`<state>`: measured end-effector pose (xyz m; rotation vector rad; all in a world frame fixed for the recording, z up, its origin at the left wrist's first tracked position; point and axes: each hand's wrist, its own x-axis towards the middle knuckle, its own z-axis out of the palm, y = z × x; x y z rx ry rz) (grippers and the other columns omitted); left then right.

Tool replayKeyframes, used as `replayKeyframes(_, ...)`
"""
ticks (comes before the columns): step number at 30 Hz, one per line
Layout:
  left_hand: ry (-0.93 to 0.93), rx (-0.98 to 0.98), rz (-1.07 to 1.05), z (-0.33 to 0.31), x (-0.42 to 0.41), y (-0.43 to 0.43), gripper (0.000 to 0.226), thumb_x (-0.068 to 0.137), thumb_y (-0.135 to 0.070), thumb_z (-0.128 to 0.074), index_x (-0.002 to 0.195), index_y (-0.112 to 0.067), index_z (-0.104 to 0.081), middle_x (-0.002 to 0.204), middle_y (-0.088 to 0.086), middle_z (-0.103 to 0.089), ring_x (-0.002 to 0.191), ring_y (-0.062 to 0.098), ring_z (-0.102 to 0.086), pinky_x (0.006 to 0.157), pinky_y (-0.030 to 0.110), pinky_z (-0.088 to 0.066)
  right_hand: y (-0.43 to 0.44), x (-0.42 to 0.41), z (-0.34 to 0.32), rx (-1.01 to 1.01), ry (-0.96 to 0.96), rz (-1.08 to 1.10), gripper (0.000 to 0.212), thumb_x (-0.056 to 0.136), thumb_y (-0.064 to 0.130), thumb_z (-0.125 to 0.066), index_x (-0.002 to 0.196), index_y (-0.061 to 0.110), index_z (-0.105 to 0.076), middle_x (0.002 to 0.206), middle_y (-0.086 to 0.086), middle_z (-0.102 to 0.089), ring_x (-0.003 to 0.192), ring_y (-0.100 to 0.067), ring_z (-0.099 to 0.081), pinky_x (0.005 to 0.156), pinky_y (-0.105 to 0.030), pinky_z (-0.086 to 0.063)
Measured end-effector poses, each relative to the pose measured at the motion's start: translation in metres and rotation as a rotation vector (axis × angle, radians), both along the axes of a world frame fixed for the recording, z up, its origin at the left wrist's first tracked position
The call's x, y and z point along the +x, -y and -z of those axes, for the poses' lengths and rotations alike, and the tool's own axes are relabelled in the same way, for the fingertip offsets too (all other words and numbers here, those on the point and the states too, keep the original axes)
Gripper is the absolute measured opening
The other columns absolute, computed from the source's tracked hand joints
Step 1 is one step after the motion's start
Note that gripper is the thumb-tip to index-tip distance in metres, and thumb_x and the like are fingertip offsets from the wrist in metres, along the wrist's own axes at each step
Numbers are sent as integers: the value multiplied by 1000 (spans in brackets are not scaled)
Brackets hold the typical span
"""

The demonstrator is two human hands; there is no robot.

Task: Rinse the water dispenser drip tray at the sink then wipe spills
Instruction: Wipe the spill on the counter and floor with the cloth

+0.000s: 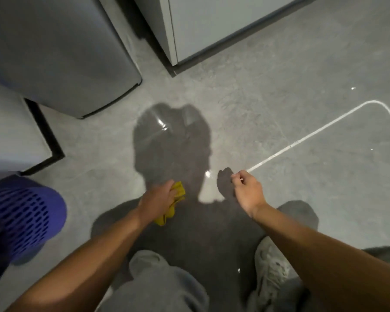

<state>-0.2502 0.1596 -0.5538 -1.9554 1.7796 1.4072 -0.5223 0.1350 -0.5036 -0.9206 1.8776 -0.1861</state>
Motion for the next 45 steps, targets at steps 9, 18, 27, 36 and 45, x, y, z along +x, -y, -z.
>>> replayKeyframes(9,93,129,-478,-340,-6,1,21,101,-17,-57,101,2,-65,107,28,-71,104,41,-66,85,40,-46,-5,-32,-320,184,101,81,22,103,18,-54,99,2,-68,73,-19,-65,61,-30,-61,56,-35,-52)
replayKeyframes(18,43,62,-645,-640,-62,-8,10,98,-16,-63,100,-9,-70,101,14,-77,95,29,-70,86,36,-53,17,-127,-610,258,275,9,16,96,13,-56,101,1,-64,74,-16,-61,56,-23,-50,51,-26,-33)
replayKeyframes(27,-101,-81,-785,-719,-116,70,10,99,-18,-64,94,-10,-69,82,6,-72,72,19,-65,65,28,-50,99,-189,-666,180,303,111,19,95,13,-59,105,-1,-68,75,-12,-63,56,-20,-54,48,-22,-35)
replayKeyframes(36,-298,-211,-832,-779,-151,239,38,79,-38,-62,98,-7,-72,94,16,-76,89,34,-70,83,48,-55,255,-223,-738,12,258,136,13,101,16,-56,96,10,-67,65,-3,-63,53,-15,-52,48,-25,-37)
replayKeyframes(45,-516,-309,-945,-811,-157,409,9,103,-7,-58,100,-5,-66,81,7,-78,67,23,-75,52,29,-56,432,-209,-774,-144,318,105,15,103,18,-56,100,12,-70,69,-4,-65,59,-14,-56,55,-26,-42)
